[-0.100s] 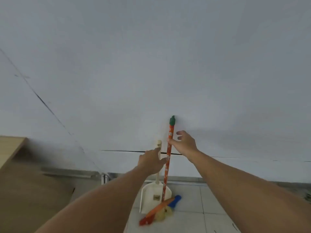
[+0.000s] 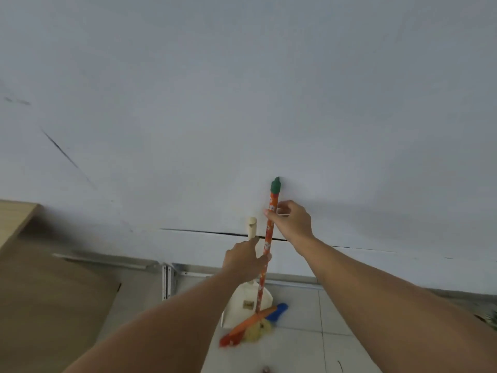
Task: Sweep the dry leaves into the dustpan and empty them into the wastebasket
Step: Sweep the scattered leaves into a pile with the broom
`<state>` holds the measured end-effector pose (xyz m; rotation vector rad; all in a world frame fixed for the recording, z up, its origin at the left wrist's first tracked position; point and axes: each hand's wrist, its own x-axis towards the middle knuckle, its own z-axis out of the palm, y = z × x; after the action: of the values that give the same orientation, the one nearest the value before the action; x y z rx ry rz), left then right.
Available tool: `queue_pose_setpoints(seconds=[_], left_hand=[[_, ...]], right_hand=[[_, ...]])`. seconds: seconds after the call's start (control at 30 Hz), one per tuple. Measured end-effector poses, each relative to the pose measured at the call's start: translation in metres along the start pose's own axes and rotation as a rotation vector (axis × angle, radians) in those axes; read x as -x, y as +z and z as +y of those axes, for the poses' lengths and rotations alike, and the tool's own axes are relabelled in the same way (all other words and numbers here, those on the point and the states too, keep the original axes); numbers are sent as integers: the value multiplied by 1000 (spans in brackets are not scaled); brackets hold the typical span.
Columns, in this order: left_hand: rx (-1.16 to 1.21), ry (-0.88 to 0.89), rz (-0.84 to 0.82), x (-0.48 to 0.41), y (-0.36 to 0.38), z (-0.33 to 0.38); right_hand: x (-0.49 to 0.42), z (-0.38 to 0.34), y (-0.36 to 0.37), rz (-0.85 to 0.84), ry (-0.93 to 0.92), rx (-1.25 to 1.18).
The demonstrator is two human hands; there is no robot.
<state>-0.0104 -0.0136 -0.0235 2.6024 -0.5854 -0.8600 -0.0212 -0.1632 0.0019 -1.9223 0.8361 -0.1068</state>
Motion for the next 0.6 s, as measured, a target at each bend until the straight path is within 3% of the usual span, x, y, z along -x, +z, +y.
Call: queue_pose_setpoints(seconds=[0.4,0.6], left_hand=[[170,-125,-12,7,34,3],[165,-63,-2,9,36,35]], right_hand=[[-13,1,18,-27,-16,-201],[15,0,-14,50,-50,-256]])
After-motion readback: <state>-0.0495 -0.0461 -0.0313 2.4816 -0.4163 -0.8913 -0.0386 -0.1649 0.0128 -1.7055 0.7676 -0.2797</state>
